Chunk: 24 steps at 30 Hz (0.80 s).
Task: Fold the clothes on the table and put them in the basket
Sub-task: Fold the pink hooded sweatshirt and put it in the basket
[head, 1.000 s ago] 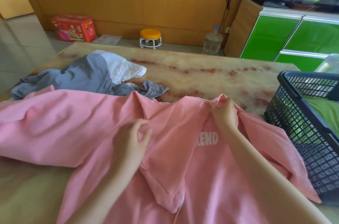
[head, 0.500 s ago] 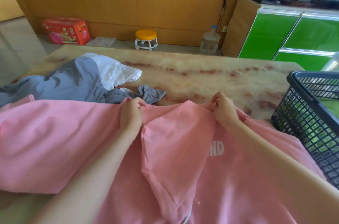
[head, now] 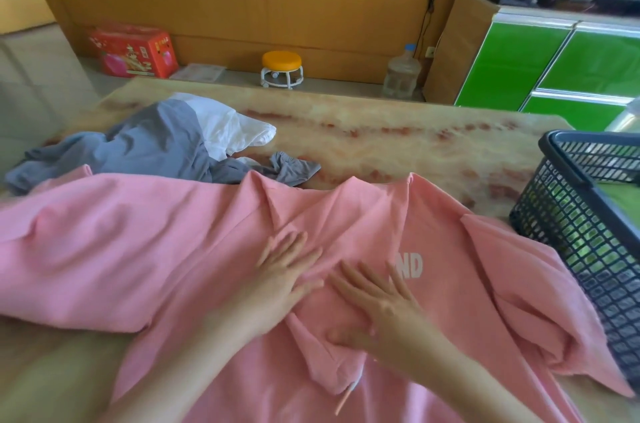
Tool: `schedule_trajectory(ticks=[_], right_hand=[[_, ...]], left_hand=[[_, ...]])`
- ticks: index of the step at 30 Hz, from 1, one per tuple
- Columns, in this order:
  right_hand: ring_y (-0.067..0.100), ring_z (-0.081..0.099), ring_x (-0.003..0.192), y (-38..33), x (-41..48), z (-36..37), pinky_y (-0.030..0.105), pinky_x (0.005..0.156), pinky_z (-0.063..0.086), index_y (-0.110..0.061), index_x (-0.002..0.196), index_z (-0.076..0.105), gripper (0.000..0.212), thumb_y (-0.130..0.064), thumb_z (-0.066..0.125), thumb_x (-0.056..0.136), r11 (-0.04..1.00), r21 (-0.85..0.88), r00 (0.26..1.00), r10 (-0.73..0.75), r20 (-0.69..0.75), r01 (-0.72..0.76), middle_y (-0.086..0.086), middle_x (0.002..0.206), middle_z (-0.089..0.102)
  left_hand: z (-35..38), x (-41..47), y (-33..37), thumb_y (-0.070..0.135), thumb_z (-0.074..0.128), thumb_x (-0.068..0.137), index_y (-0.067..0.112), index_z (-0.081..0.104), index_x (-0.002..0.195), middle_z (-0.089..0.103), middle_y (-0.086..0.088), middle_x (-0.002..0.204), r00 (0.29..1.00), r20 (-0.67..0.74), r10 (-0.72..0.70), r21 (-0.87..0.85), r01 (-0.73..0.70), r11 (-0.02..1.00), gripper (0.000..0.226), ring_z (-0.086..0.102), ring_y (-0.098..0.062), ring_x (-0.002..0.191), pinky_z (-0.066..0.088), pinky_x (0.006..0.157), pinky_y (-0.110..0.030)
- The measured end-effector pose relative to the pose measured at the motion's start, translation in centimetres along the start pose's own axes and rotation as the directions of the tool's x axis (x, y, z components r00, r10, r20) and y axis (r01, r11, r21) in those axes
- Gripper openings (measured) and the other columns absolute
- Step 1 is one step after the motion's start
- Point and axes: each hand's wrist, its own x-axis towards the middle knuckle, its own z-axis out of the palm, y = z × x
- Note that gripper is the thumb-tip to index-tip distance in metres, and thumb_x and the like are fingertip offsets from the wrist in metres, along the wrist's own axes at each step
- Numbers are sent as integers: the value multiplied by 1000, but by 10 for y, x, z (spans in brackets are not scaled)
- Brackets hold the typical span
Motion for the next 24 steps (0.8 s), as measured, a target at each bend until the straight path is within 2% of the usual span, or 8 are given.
schedule_trajectory(ticks=[4,7,9,11,13,17,20,24], right_hand=[[0,-23,141,4,-5,9,29,109,-28,-54,141,-7,87,-88,7,62,999,1,995,43,91,-44,-26,150,-23],[-6,-7,142,-1,-6,-6,30,111,-26,-45,147,14,94,-87,15,63,992,126,998,7,64,-15,-26,152,-9],[-12,10,138,-7,-17,-14,25,116,-12,-43,143,33,83,-83,34,70,977,206,998,-55,30,47,-27,152,6],[-7,32,130,-9,-32,-6,26,118,10,-41,134,45,68,-69,50,72,974,148,984,-168,-49,174,-23,146,33],[1,49,117,-11,-42,5,29,112,29,-37,126,52,59,-63,57,73,966,63,963,-242,-120,251,-19,130,51],[8,61,98,-16,-43,16,27,105,31,-31,114,62,38,-49,59,81,962,36,935,-255,-245,272,-17,110,61],[3,63,96,-10,-42,5,35,108,34,-28,105,69,25,-36,55,86,945,-43,893,-320,-317,323,-16,102,68],[1,56,115,0,-53,-7,37,102,45,-35,112,66,31,-39,47,88,940,-99,933,-338,-125,327,-20,117,65]], left_hand=[[11,-7,-17,88,-24,55,40,-14,141,-23,9,152,992,-28,-119,161,122,979,99,-25,-7,140,-17,112,-38],[-3,-1,-16,87,-34,35,34,-25,138,-35,8,146,976,50,-212,210,197,958,116,-37,-10,132,-19,110,-48],[-7,-1,-12,89,-23,43,31,-22,140,-33,4,148,982,32,-186,185,177,967,113,-41,-11,130,-21,109,-45],[-7,-9,-3,82,-9,61,35,-15,141,-28,5,152,996,23,-89,134,85,987,92,-41,-7,132,-27,106,-36],[0,-21,5,84,-10,66,40,-7,143,-21,8,154,997,79,7,48,-11,999,88,-33,-5,136,-28,105,-26],[11,-30,10,85,-25,56,45,-7,141,-14,10,156,988,146,42,-21,-39,999,96,-25,-4,139,-23,107,-21],[2,-31,15,89,-24,50,45,-5,140,-16,14,152,986,166,6,-86,8,996,102,-24,-2,138,-18,109,-22],[2,-38,26,91,-24,44,46,-14,139,-29,10,146,973,230,3,-12,0,1000,105,-32,-10,135,-18,110,-26]])
